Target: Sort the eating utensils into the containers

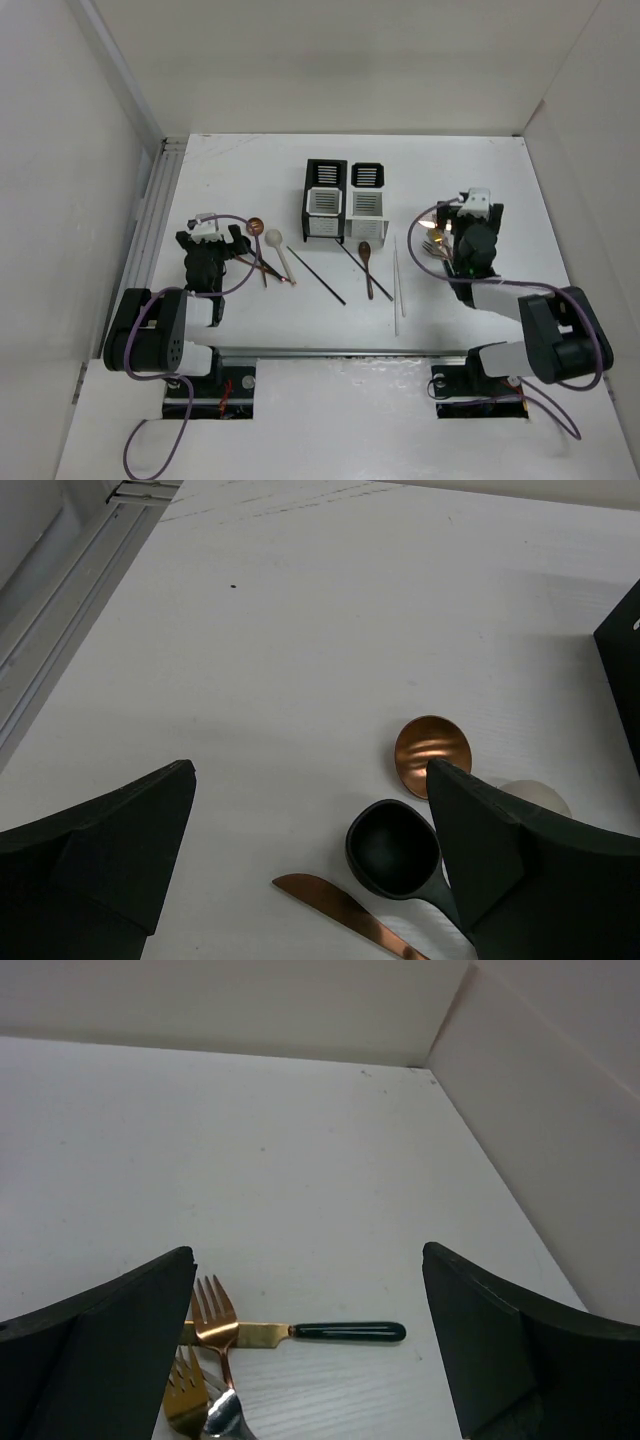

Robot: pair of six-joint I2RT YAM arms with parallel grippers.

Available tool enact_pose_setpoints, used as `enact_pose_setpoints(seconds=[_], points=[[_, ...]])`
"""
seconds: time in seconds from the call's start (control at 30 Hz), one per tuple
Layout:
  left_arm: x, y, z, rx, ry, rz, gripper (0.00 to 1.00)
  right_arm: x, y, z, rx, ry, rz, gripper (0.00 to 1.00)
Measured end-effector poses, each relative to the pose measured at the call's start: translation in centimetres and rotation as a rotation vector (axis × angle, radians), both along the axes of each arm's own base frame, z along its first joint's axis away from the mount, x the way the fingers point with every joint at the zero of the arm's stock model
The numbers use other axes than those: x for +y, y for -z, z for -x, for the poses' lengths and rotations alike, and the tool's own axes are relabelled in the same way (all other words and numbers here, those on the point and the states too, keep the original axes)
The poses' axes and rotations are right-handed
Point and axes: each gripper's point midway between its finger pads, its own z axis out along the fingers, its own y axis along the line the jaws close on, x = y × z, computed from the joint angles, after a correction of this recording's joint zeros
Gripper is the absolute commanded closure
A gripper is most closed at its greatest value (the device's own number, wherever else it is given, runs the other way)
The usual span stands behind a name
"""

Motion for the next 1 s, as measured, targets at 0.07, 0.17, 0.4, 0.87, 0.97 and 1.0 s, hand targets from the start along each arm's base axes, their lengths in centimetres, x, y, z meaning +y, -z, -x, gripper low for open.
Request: enact_pose_setpoints(seconds=[0.07,0.17,0.4,0.87,0.97,1.0], points=[[0.0,0.0,0.0,0.000,0.000,-0.003,0.00,0.5,-1.4,-1.1,0.046,-0.015,0.033,0.00],[0.0,0.0,0.0,0.001,0.001,-0.008,0.00,2.0,-8.4,-4.9,0.064,-0.059,0.125,0.00],[-2.3,-4.0,0.2,-0.064,0.160,-0.093,0.00,3.5,-23.9,-11.7,0.170,-0.177,0.329,0.00],[-5.6,-18.8,-8.1,-0.064,0.334,-0.183,0.00,-6.0,4.7,-3.5,1.217,-0.323,0.340,0.03],[-5.7,-14.8,-8.3,0.066,0.346,-0.167,0.00,-6.8,6.1,-2.0,1.272,-0.395,0.302,0.05],[-5.7,-14.1,-8.3,0.088,0.347,-0.165,0.00,-7.2,6.2,-1.9,1.272,-0.405,0.294,0.05]])
